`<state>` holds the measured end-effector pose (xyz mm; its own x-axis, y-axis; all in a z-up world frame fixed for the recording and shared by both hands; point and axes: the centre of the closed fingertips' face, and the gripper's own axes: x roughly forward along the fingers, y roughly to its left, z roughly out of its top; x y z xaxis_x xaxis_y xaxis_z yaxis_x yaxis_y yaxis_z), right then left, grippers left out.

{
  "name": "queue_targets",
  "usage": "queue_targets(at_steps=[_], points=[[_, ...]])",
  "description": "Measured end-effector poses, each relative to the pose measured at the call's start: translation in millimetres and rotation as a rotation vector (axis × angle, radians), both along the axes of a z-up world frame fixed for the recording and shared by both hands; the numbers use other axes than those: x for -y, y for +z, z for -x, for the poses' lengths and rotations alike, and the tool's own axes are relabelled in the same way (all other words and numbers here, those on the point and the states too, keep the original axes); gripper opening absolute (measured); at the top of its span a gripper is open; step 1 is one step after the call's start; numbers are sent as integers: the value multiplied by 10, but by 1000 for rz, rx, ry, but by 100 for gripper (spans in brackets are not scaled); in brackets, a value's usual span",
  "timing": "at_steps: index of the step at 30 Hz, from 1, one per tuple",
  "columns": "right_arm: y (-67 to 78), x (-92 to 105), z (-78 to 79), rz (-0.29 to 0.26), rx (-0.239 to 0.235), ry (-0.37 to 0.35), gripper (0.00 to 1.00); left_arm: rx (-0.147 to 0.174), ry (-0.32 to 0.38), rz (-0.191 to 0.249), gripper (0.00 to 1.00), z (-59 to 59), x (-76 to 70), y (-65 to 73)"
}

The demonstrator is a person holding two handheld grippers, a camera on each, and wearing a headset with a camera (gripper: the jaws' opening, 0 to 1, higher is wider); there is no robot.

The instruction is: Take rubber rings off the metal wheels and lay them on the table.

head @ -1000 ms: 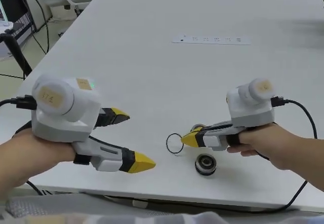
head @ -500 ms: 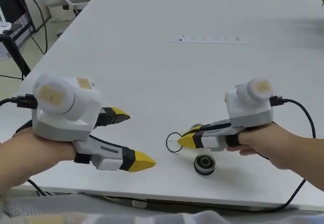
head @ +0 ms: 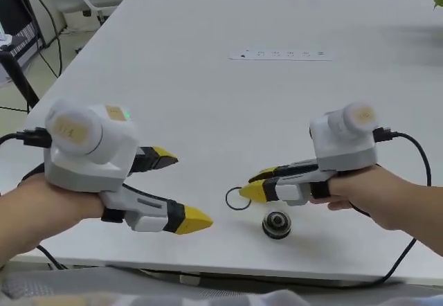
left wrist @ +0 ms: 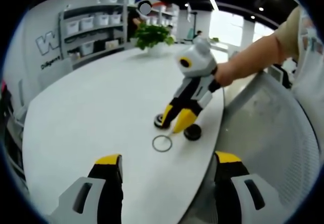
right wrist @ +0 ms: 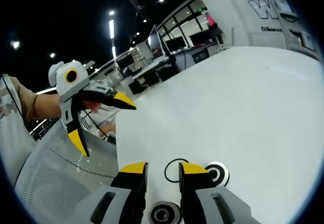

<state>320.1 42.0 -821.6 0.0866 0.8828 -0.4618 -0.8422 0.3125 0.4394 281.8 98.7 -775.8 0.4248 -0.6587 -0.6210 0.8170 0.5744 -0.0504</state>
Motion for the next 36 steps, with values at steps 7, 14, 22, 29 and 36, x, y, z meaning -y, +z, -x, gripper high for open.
queue_targets(at_steps=[7, 14, 22, 29, 36], points=[[90, 108, 26, -22, 4, -16, 24, 0, -22, -5, 73, -8, 79, 5], [136, 226, 38, -35, 9, -33, 26, -1, -42, -12, 72, -17, 160, -3], [192, 323, 104, -53, 9, -47, 28, -1, -69, -22, 71, -26, 268, -15], [201, 421, 153, -64, 2, -62, 30, 3, -84, -15, 69, -36, 370, -17], [194, 498, 196, -59, 13, -56, 31, -4, -113, -20, 66, -48, 497, -53]])
